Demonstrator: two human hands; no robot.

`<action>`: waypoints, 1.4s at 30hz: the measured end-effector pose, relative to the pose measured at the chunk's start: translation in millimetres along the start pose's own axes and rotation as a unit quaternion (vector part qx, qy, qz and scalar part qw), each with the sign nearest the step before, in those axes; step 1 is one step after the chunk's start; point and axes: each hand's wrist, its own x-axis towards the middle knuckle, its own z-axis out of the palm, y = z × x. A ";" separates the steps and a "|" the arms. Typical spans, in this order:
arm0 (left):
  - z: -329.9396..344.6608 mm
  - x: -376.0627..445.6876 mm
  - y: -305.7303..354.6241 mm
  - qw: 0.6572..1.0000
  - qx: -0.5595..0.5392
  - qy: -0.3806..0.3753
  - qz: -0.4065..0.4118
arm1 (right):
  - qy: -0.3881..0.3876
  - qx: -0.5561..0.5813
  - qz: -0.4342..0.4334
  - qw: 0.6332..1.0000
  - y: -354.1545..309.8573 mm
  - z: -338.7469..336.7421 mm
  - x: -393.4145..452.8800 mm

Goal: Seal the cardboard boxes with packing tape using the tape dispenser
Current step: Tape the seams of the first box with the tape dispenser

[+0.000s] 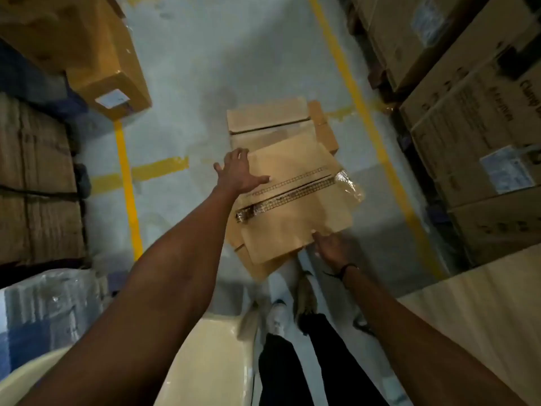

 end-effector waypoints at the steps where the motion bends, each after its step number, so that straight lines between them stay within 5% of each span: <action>1: 5.2 9.6 0.2 1.000 0.016 -0.015 0.009 | 0.006 0.037 0.004 0.999 18.7 7.1 20.6; 7: 43.1 56.3 -11.7 0.996 0.055 -0.063 0.024 | 0.014 0.204 0.030 0.978 59.8 44.5 68.5; 14: 43.5 76.0 -17.9 0.995 0.090 -0.029 0.011 | 0.042 0.239 0.044 0.969 -16.9 51.2 22.1; 20: 54.5 62.8 -47.2 0.995 -0.074 -0.024 -0.056 | 0.102 0.195 -0.056 0.974 -17.5 30.3 36.8; 26: 52.7 3.4 -80.8 0.984 -0.148 0.011 -0.098 | 0.082 0.148 -0.082 0.982 -27.9 14.3 39.1; 33: -18.0 -63.2 -66.9 0.967 -0.206 0.138 -0.057 | 0.079 0.114 -0.135 0.981 -65.3 -15.4 17.8; 42: -129.0 -163.4 15.5 0.947 -0.226 0.217 0.064 | 0.182 0.091 -0.216 0.955 -171.1 -112.8 -141.3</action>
